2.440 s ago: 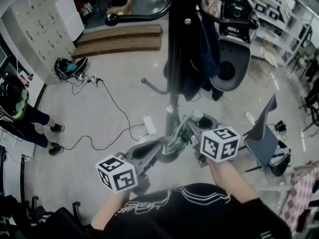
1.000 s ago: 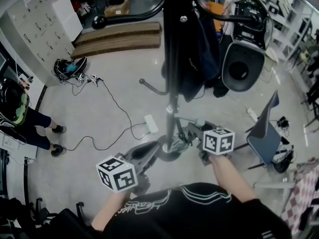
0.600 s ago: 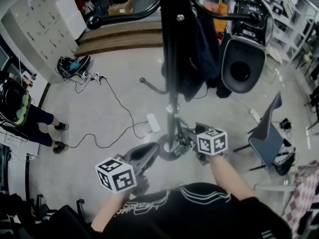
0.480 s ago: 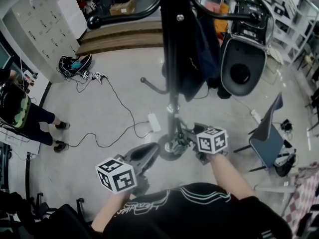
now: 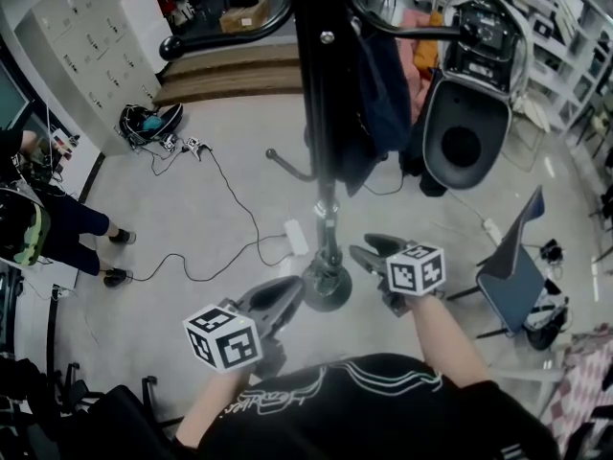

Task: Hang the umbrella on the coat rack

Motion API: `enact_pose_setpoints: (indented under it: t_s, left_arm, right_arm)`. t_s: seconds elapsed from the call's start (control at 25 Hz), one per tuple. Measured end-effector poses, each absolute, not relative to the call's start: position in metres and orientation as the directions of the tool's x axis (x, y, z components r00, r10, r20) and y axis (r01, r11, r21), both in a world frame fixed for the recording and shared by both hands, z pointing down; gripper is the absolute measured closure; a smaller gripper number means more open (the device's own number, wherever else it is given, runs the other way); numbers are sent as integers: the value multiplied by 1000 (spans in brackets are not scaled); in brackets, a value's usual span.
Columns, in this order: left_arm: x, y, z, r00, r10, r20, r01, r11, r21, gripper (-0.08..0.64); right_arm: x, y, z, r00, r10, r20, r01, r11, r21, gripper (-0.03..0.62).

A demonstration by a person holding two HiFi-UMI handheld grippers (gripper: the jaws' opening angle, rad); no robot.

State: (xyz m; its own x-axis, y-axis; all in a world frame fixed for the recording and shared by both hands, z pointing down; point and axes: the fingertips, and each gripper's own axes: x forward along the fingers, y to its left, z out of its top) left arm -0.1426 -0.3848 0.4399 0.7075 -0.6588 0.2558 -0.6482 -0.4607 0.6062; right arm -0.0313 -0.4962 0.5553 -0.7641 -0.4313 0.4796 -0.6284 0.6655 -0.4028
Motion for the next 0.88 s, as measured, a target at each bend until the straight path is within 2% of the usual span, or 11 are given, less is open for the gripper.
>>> enact_pose_setpoints:
  t_s: [0.12,0.24,0.28,0.6,0.88]
  left_arm:
    - [-134,-383,438,697,-671,251,-656,-456,602,538]
    - [-125,-382,433,681,-692,238,-665,-449,597,538]
    - [-123,-381,431,674,-701,232,-668,-445,596,538]
    - [-110,-366,414,633,-752,184,-687,-436,582,538]
    - [-85,-334,393,638,-755,152,-694,-479,537,538]
  right_arm:
    - [-25,-489,533,-783,-433,448,-606,693,-390,394]
    - [-19,-477,500,-817,-436,376,-566,731,-381,520]
    - [-19,-471,489,-835,-423,353,-541,749,-383,538]
    - [-31,-397,407,-953,-206,220,-273,899,-343,571]
    - [-14,-355,383,-967,-184,174,-229,928,-293,571]
